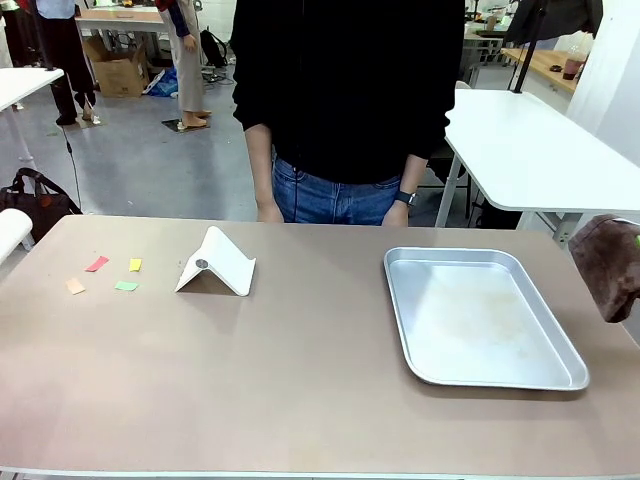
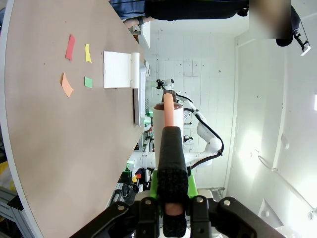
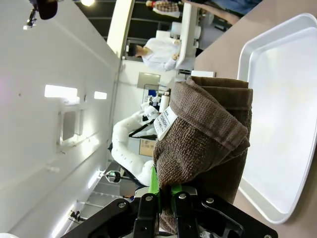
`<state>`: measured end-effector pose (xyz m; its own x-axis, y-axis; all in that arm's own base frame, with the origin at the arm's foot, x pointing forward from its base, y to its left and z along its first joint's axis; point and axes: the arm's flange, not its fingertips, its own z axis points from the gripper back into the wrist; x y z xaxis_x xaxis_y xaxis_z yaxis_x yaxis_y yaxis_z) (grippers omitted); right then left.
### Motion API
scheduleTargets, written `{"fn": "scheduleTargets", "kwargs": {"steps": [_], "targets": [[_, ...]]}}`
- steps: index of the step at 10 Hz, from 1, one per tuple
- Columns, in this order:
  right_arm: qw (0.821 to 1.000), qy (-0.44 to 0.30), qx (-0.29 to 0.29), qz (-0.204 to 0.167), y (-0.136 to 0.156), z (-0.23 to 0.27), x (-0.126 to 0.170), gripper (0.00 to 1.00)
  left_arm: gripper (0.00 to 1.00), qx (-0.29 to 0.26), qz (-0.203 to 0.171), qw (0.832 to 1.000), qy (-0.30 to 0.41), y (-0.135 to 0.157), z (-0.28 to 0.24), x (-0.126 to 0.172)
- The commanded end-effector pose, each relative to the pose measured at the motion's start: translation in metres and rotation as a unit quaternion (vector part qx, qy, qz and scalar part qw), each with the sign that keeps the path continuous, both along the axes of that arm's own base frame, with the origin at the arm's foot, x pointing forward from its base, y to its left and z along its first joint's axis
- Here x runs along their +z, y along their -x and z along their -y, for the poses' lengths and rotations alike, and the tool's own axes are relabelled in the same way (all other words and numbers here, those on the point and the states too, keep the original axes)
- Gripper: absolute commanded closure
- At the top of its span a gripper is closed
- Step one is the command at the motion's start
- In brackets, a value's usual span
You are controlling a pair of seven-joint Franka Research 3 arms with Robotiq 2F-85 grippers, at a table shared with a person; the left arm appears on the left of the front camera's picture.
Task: Clean the surface of the table.
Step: Clean the area not pointed to by the person.
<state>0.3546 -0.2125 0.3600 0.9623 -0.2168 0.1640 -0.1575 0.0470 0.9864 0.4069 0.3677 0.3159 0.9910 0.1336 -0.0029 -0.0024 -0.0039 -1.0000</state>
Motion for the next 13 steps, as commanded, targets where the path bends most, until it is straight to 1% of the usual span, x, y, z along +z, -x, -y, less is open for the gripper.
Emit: {"fn": "scheduleTargets", "kwargs": {"steps": [1,2,4,5,7,8,10,11,13], "targets": [[1.000,-0.008,0.001,0.007,0.001,0.002,0.004,0.90,1.00,0.000,0.011,1.000,0.008,0.002,-0.002,0.005],[1.000,-0.008,0.001,0.007,0.001,0.002,0.004,0.90,0.78,0.000,0.000,1.000,0.000,0.000,0.000,0.000],[1.000,-0.008,0.001,0.007,0.001,0.002,0.004,0.90,0.78,0.057,0.016,0.995,-0.085,-0.008,0.007,0.013],[1.000,-0.008,0.001,0.007,0.001,0.002,0.004,0.90,0.78,0.065,0.024,0.992,-0.108,-0.012,0.010,0.017],[1.000,-0.008,0.001,0.007,0.001,0.002,0.004,0.90,0.78,0.100,0.025,0.980,-0.168,-0.022,0.021,0.019],[1.000,-0.008,0.001,0.007,0.001,0.002,0.004,0.90,0.78,0.096,0.020,0.978,-0.186,-0.026,0.026,0.023],[1.000,-0.008,0.001,0.007,0.001,0.002,0.004,0.90,0.78,0.091,-0.010,0.971,-0.222,-0.039,0.030,0.030],[1.000,-0.008,0.001,0.007,0.001,0.002,0.004,0.90,0.78,0.098,-0.018,0.965,-0.243,-0.046,0.033,0.030],[1.000,-0.008,0.001,0.007,0.001,0.002,0.004,0.90,0.78,0.105,-0.031,0.959,-0.261,-0.056,0.037,0.025]]}}
